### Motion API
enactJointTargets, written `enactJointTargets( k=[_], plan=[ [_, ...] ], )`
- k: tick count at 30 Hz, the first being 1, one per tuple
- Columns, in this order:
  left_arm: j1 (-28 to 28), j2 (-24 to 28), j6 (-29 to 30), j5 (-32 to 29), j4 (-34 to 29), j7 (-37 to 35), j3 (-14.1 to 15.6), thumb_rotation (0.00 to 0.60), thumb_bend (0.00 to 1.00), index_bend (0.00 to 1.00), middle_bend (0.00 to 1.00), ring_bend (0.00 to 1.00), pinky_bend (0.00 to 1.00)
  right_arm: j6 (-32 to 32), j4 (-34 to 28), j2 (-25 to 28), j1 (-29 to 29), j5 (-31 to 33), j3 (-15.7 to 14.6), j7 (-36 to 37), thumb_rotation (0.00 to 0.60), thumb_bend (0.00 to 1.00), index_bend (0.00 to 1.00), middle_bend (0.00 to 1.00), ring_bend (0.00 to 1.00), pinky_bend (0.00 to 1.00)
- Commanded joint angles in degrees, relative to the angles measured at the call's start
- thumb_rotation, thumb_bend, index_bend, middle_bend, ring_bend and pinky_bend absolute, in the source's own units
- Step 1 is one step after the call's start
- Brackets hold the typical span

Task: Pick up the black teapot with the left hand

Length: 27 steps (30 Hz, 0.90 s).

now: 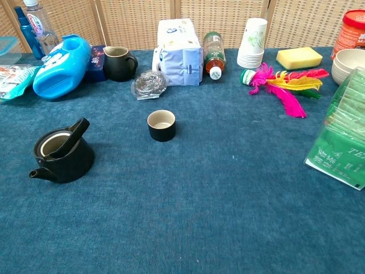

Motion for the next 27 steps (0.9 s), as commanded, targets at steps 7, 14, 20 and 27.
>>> enactJointTargets(
  k=[7, 14, 20, 27],
  plan=[
    [-0.1, 0.1, 0.4, 1.6, 0.9, -0.6, 0.7, 0.600, 0.00, 0.00, 0.00, 0.00, 0.00, 0.2, -0.1, -0.1, -0.1, -0.7, -0.4, -0.2, 0.600, 0.00, 0.00, 0.00, 0.00, 0.00],
    [-2.0, -0.3, 1.2, 6.7, 3.6, -3.7, 1.2, 0.600, 0.00, 0.00, 0.00, 0.00, 0.01, 0.4, -0.3, 0.2, -0.1, -0.5, -0.2, 0.3, 0.600, 0.00, 0.00, 0.00, 0.00, 0.00],
    [-11.0, -2.5, 7.5, 26.2, 17.1, -4.2, 1.4, 0.600, 0.00, 0.00, 0.00, 0.00, 0.09, -0.5, -0.3, 0.0, 0.2, 0.8, 0.2, -0.4, 0.600, 0.00, 0.00, 0.00, 0.00, 0.00],
    [-22.1, -5.1, 4.5, 36.8, 25.5, -1.6, 1.8, 0.600, 0.00, 0.00, 0.00, 0.00, 0.12, -1.3, -0.9, 0.2, 0.4, 2.5, 0.8, -0.8, 0.600, 0.00, 0.00, 0.00, 0.00, 0.00]
  ],
)
